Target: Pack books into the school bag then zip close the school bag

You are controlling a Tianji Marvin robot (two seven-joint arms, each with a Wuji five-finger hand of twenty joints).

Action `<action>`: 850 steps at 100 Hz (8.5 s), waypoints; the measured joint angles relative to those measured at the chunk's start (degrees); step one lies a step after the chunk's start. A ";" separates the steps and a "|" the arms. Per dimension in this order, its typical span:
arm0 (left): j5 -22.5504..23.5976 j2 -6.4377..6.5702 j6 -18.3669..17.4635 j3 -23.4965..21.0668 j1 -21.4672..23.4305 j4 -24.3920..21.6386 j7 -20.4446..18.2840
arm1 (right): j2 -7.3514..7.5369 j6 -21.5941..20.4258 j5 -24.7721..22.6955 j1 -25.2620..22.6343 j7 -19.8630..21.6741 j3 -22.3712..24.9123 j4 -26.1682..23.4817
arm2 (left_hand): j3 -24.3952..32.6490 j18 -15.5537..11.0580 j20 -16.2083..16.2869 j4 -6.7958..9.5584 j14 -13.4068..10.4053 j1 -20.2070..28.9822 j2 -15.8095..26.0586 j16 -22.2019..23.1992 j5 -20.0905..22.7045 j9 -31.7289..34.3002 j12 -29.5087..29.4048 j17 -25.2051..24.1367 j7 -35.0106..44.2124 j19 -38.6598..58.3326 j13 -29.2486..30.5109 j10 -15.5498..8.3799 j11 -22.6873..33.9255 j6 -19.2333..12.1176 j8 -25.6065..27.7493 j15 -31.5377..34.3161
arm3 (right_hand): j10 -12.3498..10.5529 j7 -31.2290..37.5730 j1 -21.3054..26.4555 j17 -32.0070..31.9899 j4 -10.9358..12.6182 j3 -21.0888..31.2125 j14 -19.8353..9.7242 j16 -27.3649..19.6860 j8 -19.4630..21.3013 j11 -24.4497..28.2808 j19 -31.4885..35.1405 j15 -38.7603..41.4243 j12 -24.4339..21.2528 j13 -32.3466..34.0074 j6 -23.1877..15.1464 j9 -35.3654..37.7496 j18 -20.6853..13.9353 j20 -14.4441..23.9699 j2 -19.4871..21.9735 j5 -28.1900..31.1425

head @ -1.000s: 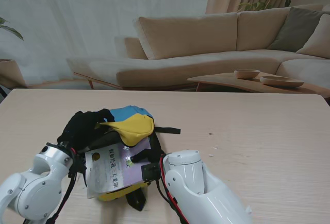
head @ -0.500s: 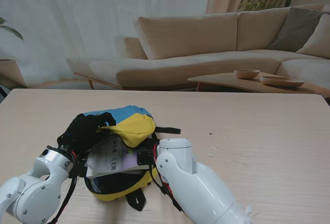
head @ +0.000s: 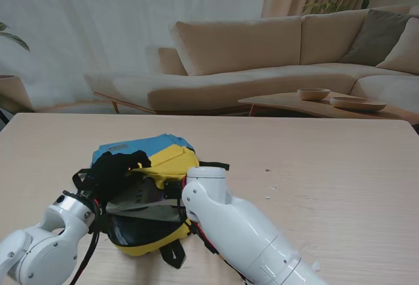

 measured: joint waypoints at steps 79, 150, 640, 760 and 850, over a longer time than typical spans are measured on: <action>-0.23 0.06 -0.83 -0.29 0.57 -0.13 0.04 | -4.43 1.47 -13.44 0.70 2.94 -0.01 3.91 | -0.27 0.00 0.00 0.00 0.00 0.65 0.00 0.00 -0.02 0.00 0.00 0.00 0.05 0.00 -0.01 0.15 0.00 0.60 0.70 -0.01 | 2.47 -7.78 -6.49 -11.82 7.65 3.62 -0.24 -0.88 -19.21 -5.41 -2.31 -13.62 -4.21 -20.29 5.27 -29.12 -6.84 -0.06 6.58 -21.71; -0.38 0.05 -1.20 -0.24 0.27 0.04 0.01 | -4.14 9.51 -27.47 -2.64 10.61 4.69 -1.22 | -1.77 0.00 0.00 0.00 0.00 0.67 0.31 0.00 -0.04 0.00 0.00 -0.01 0.08 0.00 -0.01 0.15 0.00 0.60 1.08 -0.02 | 4.78 -10.83 -7.99 -10.32 7.68 5.73 2.03 -2.26 -26.90 -10.61 -8.86 -20.28 -6.01 -20.83 8.22 -26.37 -5.68 -1.77 3.51 -18.45; 7.45 -1.55 3.46 -15.34 22.21 1.93 4.57 | 25.54 -18.93 -102.27 -3.12 57.45 -24.07 -16.78 | 10.05 -3.72 -4.93 0.00 -4.33 -28.35 1.42 -10.07 -11.95 -24.27 -18.79 -15.44 -22.91 -22.78 -21.15 -4.17 -23.18 -1.82 -11.15 -30.80 | -11.14 -23.60 -22.12 -44.87 10.75 -9.54 -18.95 -16.48 -25.95 -31.54 -46.93 -49.53 -14.69 -49.77 -2.28 -48.46 -25.00 -25.14 9.55 -37.28; 3.81 -1.02 16.79 -9.37 13.82 13.68 3.56 | 22.55 -15.25 -95.78 1.85 60.12 -27.24 -12.08 | 12.62 -5.83 -3.46 0.00 -5.72 -28.31 1.45 -10.07 -8.51 -29.99 -18.17 -16.77 -24.29 -22.80 -25.61 -4.22 -21.86 -7.62 -13.18 -30.96 | -11.10 -22.69 -22.12 -47.60 10.77 -7.35 -19.17 -16.43 -26.63 -25.32 -47.83 -48.36 -12.84 -50.41 -1.07 -50.59 -28.20 -26.49 10.09 -36.14; 3.66 -1.58 22.23 -6.90 12.74 14.01 8.58 | 22.99 -15.54 -95.93 1.19 60.15 -27.13 -12.87 | 13.04 -7.93 -2.17 0.00 -7.08 -27.46 1.45 -8.71 -21.58 -35.96 -14.78 -17.39 -29.75 -22.80 -29.61 -6.98 -18.87 -9.35 0.42 -30.55 | -11.07 -21.41 -22.12 -47.60 10.79 -6.69 -18.67 -16.48 -26.64 -25.26 -48.73 -48.36 -12.84 -50.41 -1.07 -50.57 -27.81 -26.52 10.09 -35.49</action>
